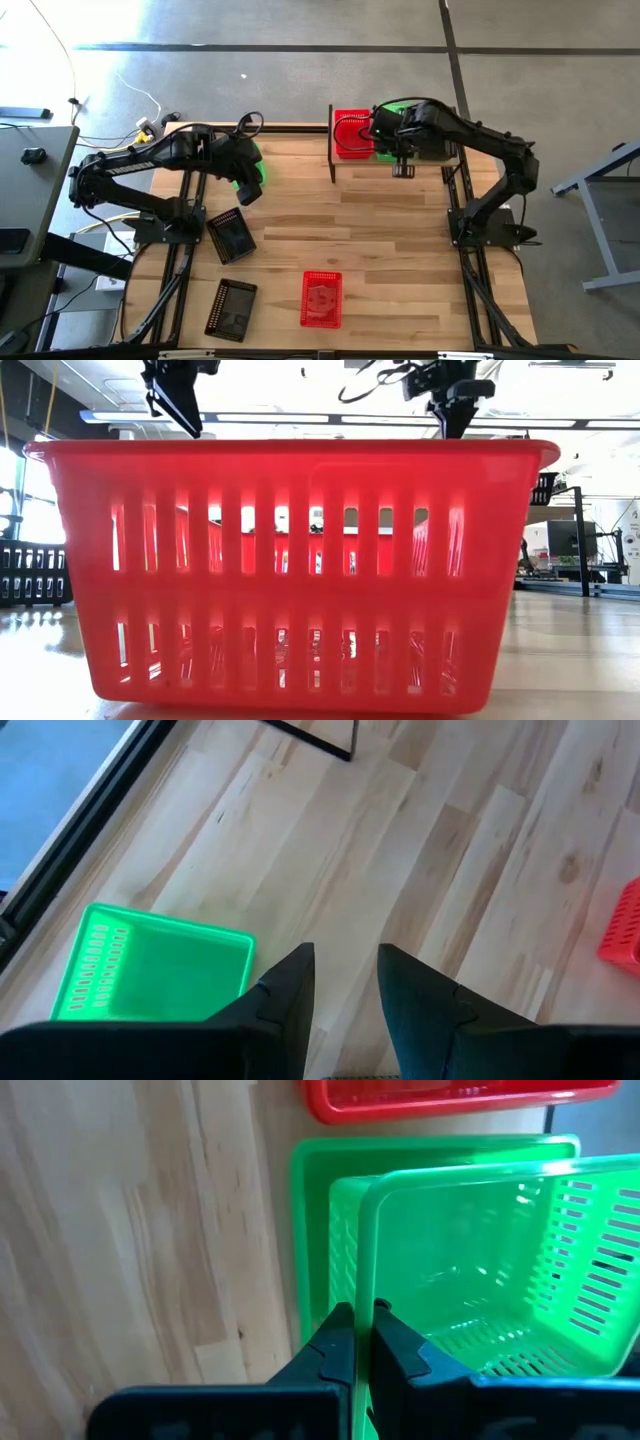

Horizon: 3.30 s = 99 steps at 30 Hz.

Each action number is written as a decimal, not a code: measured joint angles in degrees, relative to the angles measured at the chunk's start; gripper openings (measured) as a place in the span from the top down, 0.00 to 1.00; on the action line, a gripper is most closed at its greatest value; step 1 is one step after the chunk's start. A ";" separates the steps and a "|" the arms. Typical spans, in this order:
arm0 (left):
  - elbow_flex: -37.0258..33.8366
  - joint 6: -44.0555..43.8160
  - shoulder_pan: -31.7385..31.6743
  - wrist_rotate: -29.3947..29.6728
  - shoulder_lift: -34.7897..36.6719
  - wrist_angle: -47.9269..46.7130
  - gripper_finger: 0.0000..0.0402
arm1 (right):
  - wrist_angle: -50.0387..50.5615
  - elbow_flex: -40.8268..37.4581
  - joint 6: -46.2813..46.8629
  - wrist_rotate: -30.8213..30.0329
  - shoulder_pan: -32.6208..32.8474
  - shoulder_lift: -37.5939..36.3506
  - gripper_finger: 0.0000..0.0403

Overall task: Stack baskets on shelf by color
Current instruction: Stack the bottom green bin on top of the green bin, then stack the top black bin on top of the black bin

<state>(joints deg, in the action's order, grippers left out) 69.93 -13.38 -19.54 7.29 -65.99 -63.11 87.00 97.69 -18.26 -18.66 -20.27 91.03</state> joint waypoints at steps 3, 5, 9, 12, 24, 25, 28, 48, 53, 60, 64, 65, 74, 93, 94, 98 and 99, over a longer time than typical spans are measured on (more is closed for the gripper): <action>0.00 -0.19 -0.36 0.10 -0.01 0.00 0.75 | -0.05 0.00 -0.16 0.41 -0.02 0.15 1.00; 0.00 -0.65 -0.36 0.26 -0.01 -0.02 0.75 | -0.02 0.00 -0.24 0.40 -0.04 0.15 1.00; 0.00 -1.50 -0.35 0.28 -0.01 0.00 0.75 | 0.02 0.00 -0.24 0.45 -1.02 0.15 1.00; 0.00 -1.65 -0.34 0.30 0.00 -0.01 0.75 | 0.10 0.00 -0.26 0.44 -1.95 0.15 1.00; 0.00 -1.52 -0.32 0.45 -0.01 -0.02 0.75 | 0.70 0.00 -2.04 0.82 -2.97 0.15 1.00; 0.00 -1.52 -0.32 0.44 -0.01 -0.02 0.75 | 0.69 0.00 -2.29 0.98 -2.97 0.15 1.00; 0.00 -1.50 -0.32 0.44 -0.01 -0.02 0.75 | 0.57 0.00 -2.40 1.19 -2.97 0.15 1.00; 0.00 -1.67 -0.32 -2.19 -0.01 -0.02 0.75 | 3.02 5.71 3.82 2.86 -2.93 0.08 0.69; 0.00 -3.62 -0.24 -5.71 -0.01 -0.58 0.75 | 2.64 8.25 7.60 4.50 -2.85 0.06 0.69; -0.98 -11.96 2.23 -4.68 0.05 -6.86 0.75 | 2.32 8.94 12.81 8.34 -0.57 0.06 0.69; -4.24 -23.07 4.48 -4.50 1.49 -6.95 0.75 | 1.64 8.94 15.04 8.25 1.88 0.06 0.69; -5.25 -26.03 5.38 -4.47 1.82 -7.00 0.75 | 1.46 8.94 15.81 8.25 2.48 0.06 0.69; -12.89 -49.01 15.87 -3.85 4.78 -7.11 0.75 | -2.29 8.94 21.75 8.23 7.60 0.06 0.69; -14.88 -78.64 38.82 5.30 5.02 -10.79 0.75 | -5.03 8.94 27.82 8.46 17.88 0.06 0.69; -14.88 -80.88 39.92 5.44 4.85 -11.25 0.75 | -5.01 8.92 27.20 8.33 18.17 0.06 0.69; -14.88 -91.69 44.49 6.12 4.08 -13.47 0.75 | -5.01 8.92 24.66 7.48 19.00 0.06 0.69; -14.88 -94.60 45.64 6.09 3.69 -13.87 0.75 | -5.02 8.94 24.22 7.36 19.12 0.06 0.69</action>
<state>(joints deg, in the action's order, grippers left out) 55.05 -107.98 26.10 13.38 -62.30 -76.99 81.99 106.63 5.96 -11.31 -1.15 91.09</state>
